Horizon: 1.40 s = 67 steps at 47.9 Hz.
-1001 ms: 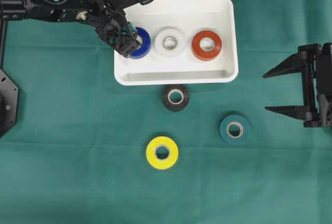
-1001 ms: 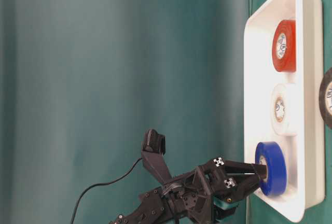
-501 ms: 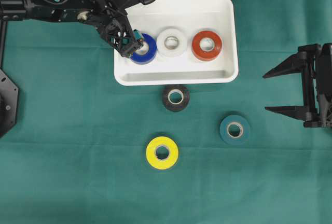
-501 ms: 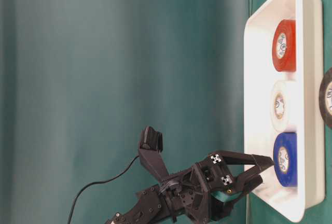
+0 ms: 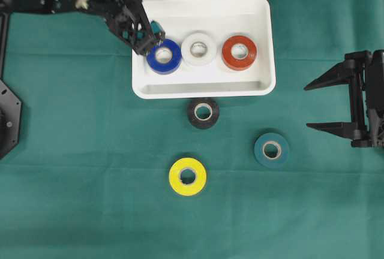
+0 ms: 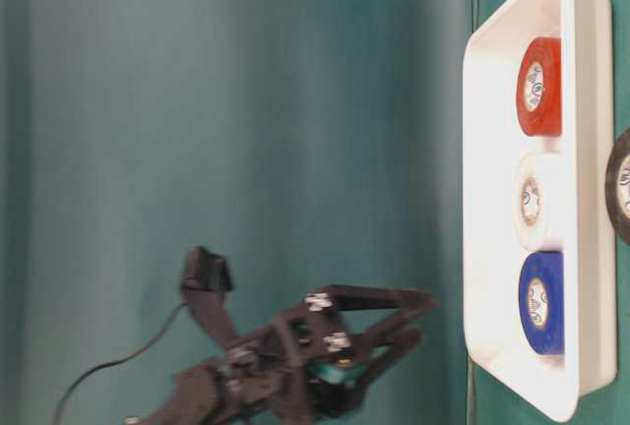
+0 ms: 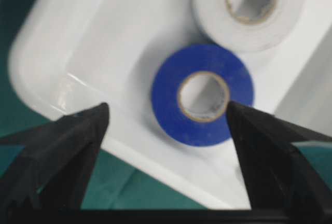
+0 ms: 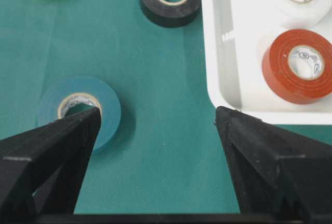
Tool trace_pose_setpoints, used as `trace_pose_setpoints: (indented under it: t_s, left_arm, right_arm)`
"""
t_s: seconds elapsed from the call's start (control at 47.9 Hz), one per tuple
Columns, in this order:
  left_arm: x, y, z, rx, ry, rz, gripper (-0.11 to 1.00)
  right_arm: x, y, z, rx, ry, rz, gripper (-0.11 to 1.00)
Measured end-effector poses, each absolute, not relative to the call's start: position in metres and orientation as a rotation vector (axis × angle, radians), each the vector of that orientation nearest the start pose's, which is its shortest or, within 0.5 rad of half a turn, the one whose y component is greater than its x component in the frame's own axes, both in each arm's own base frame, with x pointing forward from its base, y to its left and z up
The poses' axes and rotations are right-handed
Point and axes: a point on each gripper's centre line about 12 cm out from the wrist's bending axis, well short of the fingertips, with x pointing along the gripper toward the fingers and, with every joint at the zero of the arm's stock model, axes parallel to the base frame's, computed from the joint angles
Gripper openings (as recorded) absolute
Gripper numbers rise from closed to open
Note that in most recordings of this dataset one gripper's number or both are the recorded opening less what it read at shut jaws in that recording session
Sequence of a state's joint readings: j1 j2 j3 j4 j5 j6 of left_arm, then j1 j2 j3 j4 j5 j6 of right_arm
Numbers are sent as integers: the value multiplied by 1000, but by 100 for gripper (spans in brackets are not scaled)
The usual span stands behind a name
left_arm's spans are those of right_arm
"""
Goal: Pick up the tape from a random location and place it into the white case.
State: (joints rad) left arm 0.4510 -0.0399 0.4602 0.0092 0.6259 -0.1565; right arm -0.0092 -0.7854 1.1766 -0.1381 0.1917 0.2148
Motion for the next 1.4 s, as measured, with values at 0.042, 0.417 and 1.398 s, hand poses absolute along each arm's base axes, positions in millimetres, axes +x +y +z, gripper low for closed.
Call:
trace_pose_setpoints:
  t_s: [0.042, 0.417, 1.398]
  left_arm:
    - [342, 166, 213, -364, 993, 490, 90]
    - [338, 165, 266, -344, 915, 493, 90]
    - [357, 27, 278, -147, 884, 132, 90]
  right_arm:
    - [206, -5, 202, 70, 578, -57, 87]
    - [206, -5, 202, 72, 579, -57, 87]
    - [208, -5, 208, 77, 562, -59, 87]
